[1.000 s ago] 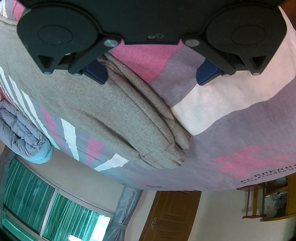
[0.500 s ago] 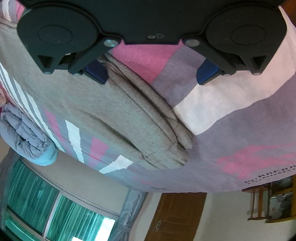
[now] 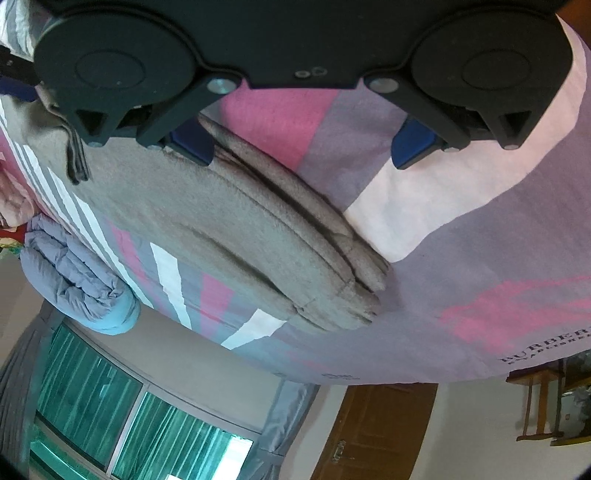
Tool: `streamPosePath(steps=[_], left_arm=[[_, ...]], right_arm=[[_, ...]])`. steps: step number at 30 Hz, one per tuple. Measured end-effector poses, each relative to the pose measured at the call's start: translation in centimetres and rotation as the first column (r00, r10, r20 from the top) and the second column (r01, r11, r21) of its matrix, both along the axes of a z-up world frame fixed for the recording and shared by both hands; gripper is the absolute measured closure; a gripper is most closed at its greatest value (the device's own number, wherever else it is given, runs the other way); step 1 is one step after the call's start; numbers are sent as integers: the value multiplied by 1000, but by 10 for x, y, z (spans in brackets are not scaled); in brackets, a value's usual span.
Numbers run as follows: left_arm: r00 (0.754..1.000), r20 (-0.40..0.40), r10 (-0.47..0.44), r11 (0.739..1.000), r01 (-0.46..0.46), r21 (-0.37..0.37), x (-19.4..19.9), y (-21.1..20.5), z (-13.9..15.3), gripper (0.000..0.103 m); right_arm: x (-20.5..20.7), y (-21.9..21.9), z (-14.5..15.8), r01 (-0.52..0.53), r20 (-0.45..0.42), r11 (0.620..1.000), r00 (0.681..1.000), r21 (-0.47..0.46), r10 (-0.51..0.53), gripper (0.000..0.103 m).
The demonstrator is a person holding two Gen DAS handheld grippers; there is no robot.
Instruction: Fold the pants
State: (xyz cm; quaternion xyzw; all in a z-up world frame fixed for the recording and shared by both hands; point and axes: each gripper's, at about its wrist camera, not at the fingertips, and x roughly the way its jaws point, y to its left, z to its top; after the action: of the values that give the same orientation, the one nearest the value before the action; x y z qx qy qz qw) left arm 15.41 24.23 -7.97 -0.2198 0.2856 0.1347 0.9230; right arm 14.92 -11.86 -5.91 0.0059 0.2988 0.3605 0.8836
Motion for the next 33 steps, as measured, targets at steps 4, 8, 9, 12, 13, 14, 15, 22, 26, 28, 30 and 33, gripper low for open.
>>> streamPosePath(steps=[4,8,9,12,13,14,15,22,26,28,30,33], left_arm=[[1000,-6,0,1000,0,3,3,-2,-1,6],[1000,2,-3,1000,3,-7,0,1,-2,6],[1000,4,-3,1000,3,-9,0,1,-2,6],[1000,0,-3,1000,3,-6,2,0,-3,6],[1000,-1,-3,1000,3,-4,2,0,-4,6],[1000,-2,-3,1000,3,-2,2,0,-4,6],[1000,-3,-2,1000,2,0,2,-1,-4,6],[1000,3,-1,1000,1,-1,1,-2,-4,6],[1000,0,1,1000,-1,5,3,-3,-4,6],[1000,-10,3,1000,-3,16,6,-5,-4,6],[1000,2,8,1000,-8,13,4,-5,-1,7],[998,68,-10,1000,9,12,-2,-4,5,8]], right_arm=[[-20,15,13,5,109,1000,994,-10,-4,44],[-2,11,22,89,85,995,992,46,-93,56],[1,6,23,102,58,992,993,74,-107,59],[-4,-11,33,133,13,969,990,210,-139,60],[-6,-17,37,142,5,961,989,236,-148,60],[-6,-20,41,161,-2,955,986,249,-166,60],[-6,-24,43,186,-10,951,982,246,-190,60],[2,-40,37,240,-87,945,970,221,-226,60],[-7,-58,30,295,-82,933,955,204,-284,60],[10,-49,10,322,-123,942,943,97,-310,60],[34,-41,1,343,-155,934,933,97,-326,60],[54,-27,12,329,-154,942,936,65,-316,60]])
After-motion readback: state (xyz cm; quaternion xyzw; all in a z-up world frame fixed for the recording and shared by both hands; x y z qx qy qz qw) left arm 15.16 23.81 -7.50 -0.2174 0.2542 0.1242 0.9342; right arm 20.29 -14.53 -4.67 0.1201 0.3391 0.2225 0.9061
